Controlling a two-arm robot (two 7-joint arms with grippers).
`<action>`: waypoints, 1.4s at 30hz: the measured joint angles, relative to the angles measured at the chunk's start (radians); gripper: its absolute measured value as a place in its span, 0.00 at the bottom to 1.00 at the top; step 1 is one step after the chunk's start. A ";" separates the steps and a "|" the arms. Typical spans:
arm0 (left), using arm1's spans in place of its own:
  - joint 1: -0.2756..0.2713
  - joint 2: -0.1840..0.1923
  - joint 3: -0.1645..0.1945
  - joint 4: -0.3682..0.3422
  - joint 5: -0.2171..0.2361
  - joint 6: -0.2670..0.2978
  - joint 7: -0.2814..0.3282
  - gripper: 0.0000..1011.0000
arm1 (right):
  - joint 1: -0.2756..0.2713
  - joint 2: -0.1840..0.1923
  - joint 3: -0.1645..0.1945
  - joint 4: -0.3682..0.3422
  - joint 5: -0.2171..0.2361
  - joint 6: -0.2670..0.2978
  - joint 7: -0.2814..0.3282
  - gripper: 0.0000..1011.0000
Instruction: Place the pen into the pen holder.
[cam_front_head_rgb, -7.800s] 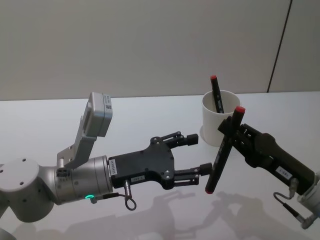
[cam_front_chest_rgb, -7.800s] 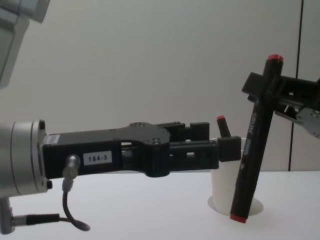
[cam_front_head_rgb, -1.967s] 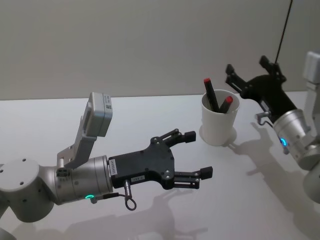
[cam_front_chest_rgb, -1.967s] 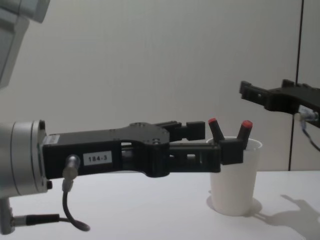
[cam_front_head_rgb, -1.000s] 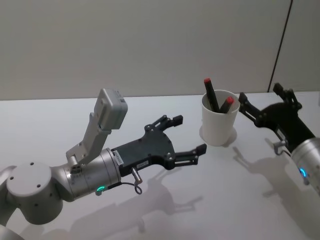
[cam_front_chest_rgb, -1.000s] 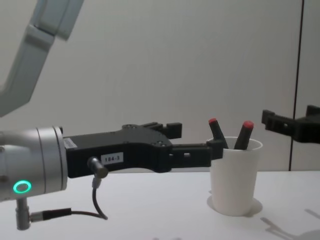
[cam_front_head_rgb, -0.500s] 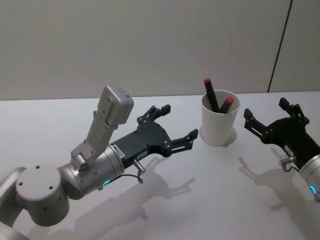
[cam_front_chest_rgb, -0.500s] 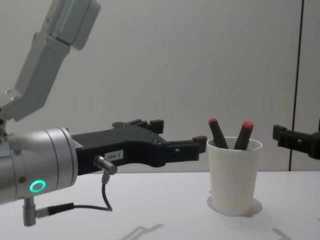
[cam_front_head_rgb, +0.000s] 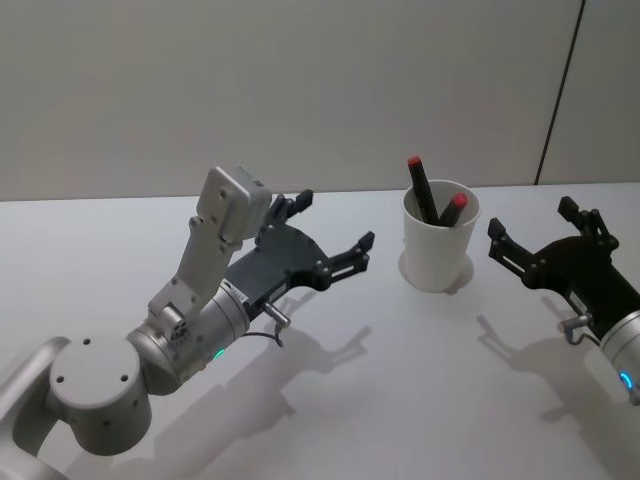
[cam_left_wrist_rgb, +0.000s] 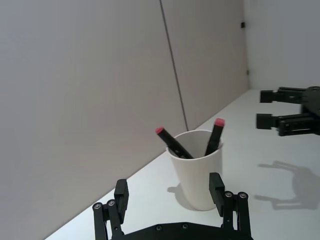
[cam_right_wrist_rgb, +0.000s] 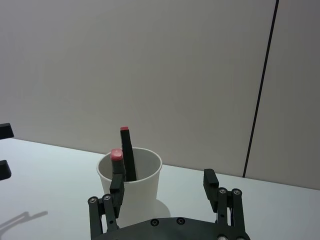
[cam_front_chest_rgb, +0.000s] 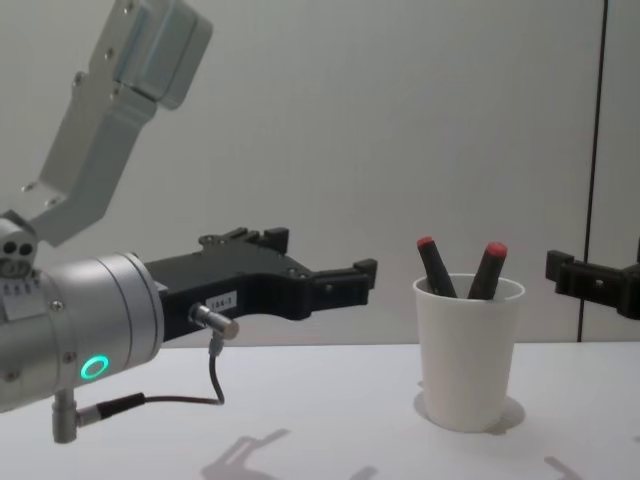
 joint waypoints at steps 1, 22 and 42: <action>0.000 -0.001 0.001 0.000 0.003 -0.001 0.009 0.99 | 0.000 0.000 0.000 0.000 0.000 0.000 0.000 0.99; -0.004 -0.022 0.028 0.010 0.085 -0.026 0.255 0.99 | 0.000 0.000 -0.001 0.000 0.000 -0.001 0.001 0.99; -0.005 -0.023 0.030 0.011 0.092 -0.028 0.275 0.99 | 0.000 0.000 0.000 0.000 0.000 -0.001 0.001 0.99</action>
